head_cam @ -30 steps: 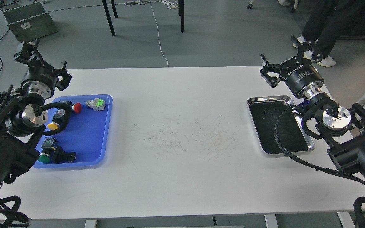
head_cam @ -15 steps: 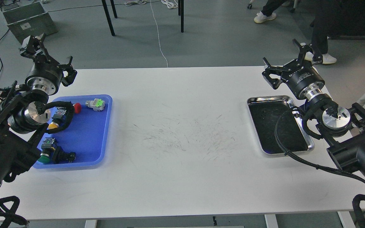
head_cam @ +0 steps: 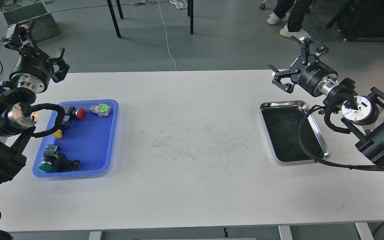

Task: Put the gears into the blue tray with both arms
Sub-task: 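Move the right gripper down over the steel tray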

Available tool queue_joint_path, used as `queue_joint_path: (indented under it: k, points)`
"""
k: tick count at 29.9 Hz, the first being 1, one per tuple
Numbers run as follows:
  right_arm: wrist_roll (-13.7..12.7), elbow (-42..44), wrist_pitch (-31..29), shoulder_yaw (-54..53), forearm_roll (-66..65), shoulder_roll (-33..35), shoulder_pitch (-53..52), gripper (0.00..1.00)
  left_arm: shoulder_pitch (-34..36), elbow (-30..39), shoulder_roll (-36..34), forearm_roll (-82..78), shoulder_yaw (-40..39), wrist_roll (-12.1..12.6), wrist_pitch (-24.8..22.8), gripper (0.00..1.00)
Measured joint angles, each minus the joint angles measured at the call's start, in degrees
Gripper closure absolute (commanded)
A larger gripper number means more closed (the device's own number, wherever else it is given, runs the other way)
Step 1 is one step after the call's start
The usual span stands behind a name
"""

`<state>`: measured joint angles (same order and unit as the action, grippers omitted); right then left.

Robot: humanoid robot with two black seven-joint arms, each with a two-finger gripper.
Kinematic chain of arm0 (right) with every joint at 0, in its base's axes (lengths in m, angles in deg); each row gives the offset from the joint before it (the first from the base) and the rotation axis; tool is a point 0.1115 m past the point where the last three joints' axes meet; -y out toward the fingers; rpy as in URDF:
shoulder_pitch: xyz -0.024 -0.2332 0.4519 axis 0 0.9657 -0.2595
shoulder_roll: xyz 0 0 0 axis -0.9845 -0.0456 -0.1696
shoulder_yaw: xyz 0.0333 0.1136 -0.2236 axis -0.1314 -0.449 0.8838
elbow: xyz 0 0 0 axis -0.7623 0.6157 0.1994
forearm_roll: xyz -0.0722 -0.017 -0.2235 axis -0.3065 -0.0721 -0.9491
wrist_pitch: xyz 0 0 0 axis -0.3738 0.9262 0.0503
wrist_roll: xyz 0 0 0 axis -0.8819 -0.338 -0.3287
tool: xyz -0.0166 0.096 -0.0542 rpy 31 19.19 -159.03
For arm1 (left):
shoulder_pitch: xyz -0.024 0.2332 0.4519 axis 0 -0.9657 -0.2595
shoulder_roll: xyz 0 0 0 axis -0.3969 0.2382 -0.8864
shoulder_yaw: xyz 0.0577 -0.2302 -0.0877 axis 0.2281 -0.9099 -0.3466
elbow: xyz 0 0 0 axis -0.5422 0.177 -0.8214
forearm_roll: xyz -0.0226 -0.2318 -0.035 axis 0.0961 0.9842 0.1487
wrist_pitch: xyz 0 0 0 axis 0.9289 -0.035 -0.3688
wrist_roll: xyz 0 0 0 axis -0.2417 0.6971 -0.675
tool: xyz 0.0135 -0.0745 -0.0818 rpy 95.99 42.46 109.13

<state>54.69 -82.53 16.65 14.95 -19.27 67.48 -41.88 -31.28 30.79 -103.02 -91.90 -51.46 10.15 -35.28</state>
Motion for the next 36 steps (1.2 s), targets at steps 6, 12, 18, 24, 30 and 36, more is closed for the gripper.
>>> queue_joint_path:
  k: [6,12,18,24,30,36]
  points:
    - [-0.1,-0.3,-0.1,13.2,-0.2,3.1,-9.7,0.01,-0.7,1.0,-0.7,0.3,-0.8,0.0,0.2,0.02]
    - [-2.4,-1.0,-0.4,28.2,-11.8,4.4,-18.6,0.01,-0.9,1.2,-0.8,0.4,-0.8,0.3,0.2,0.02]
    - [-3.9,-0.7,0.3,40.0,-34.5,2.1,-21.5,0.01,-1.7,1.2,-0.3,0.4,-0.9,0.0,0.4,0.02]
    - [-4.4,2.8,3.8,48.5,-49.5,-1.9,-20.4,0.01,-1.9,1.2,-0.1,0.4,-0.7,-0.1,1.3,0.02]
    - [-4.2,6.6,5.3,55.0,-52.6,-6.5,-18.9,0.02,-2.0,1.1,-0.5,0.3,-0.1,-0.1,1.5,0.02]
    - [-3.7,6.6,5.4,59.2,-53.3,-7.9,-18.3,0.04,-2.1,1.1,-0.7,0.3,-0.1,-0.1,1.9,0.02]
